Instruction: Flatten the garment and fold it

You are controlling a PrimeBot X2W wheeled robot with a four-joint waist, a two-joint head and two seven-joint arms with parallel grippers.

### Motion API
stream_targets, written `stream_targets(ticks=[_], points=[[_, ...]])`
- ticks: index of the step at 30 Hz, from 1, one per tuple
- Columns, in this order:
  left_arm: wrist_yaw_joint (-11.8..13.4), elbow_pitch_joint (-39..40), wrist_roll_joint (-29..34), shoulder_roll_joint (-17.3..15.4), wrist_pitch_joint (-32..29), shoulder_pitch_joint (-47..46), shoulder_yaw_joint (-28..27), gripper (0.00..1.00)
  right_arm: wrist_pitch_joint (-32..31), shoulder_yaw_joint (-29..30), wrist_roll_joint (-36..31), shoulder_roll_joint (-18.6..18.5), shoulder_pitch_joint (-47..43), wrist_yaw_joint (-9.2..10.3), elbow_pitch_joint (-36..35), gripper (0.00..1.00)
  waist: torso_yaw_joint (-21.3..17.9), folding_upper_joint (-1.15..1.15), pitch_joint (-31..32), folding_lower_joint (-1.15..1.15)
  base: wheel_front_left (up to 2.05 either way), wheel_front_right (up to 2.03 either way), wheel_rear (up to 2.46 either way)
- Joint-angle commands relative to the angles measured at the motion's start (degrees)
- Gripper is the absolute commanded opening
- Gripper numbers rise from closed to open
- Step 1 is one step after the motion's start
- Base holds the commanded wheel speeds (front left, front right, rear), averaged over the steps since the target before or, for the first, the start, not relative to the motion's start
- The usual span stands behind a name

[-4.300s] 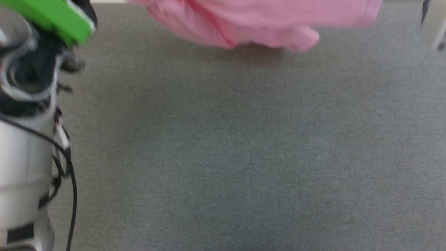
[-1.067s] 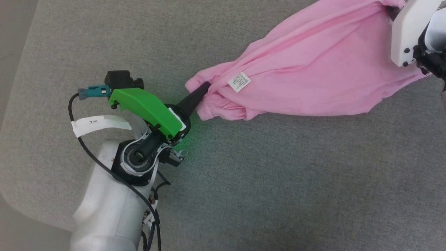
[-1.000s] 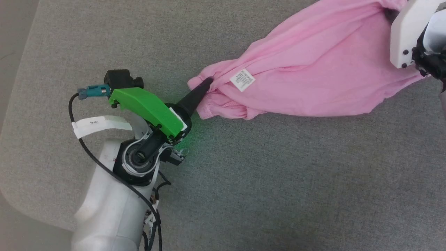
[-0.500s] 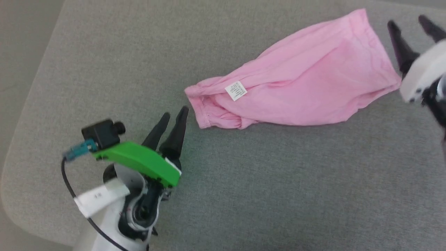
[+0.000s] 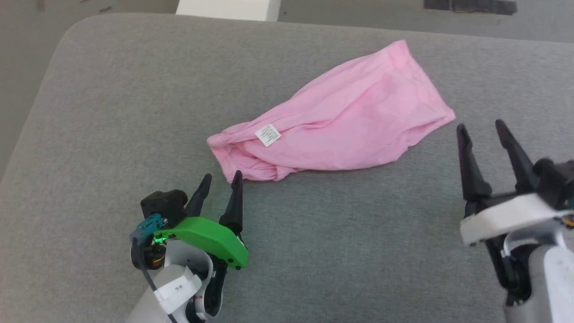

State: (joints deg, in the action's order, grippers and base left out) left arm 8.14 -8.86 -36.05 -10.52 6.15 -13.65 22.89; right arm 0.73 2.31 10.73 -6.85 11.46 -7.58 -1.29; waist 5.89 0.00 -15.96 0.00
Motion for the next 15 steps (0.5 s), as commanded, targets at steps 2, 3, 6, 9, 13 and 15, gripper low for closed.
stream_targets(ticks=[2,3,6,9,13,15], points=[[1.3,-2.1,1.8,0.3,1.1,-2.0,0.1,1.0,2.0,0.6,-1.7,1.6,-2.3,0.09,-1.3,1.0,-2.5,0.0,1.2,0.0,0.0,0.0,0.0],[1.8,-3.3,2.4,0.4,1.5,-2.6,0.2,1.0,2.8,0.8,-2.0,2.2,-3.3,0.09,-1.4,1.0,-3.0,0.0,1.2,0.0,0.0,0.0,0.0],[3.3,-6.5,3.3,0.7,2.2,-3.7,0.0,1.0,4.2,0.6,-2.3,3.3,-5.1,0.09,-0.8,1.0,-4.6,0.0,1.3,0.0,0.0,0.0,0.0],[3.5,-8.8,3.3,1.0,1.9,-4.5,0.0,1.0,4.9,0.0,-2.1,3.7,-5.8,0.09,0.1,1.0,-5.9,0.0,1.4,0.0,0.0,0.0,0.0],[3.4,-12.1,2.8,1.3,0.2,-5.6,0.5,1.0,5.3,-1.1,-1.8,3.9,-5.9,0.09,1.2,1.0,-7.5,0.0,1.4,0.0,0.0,0.0,0.0],[3.2,-13.5,2.6,1.3,-0.6,-6.1,0.8,1.0,5.4,-1.5,-1.4,3.9,-5.8,0.09,1.4,1.0,-8.1,0.0,1.4,0.0,0.0,0.0,0.0]])
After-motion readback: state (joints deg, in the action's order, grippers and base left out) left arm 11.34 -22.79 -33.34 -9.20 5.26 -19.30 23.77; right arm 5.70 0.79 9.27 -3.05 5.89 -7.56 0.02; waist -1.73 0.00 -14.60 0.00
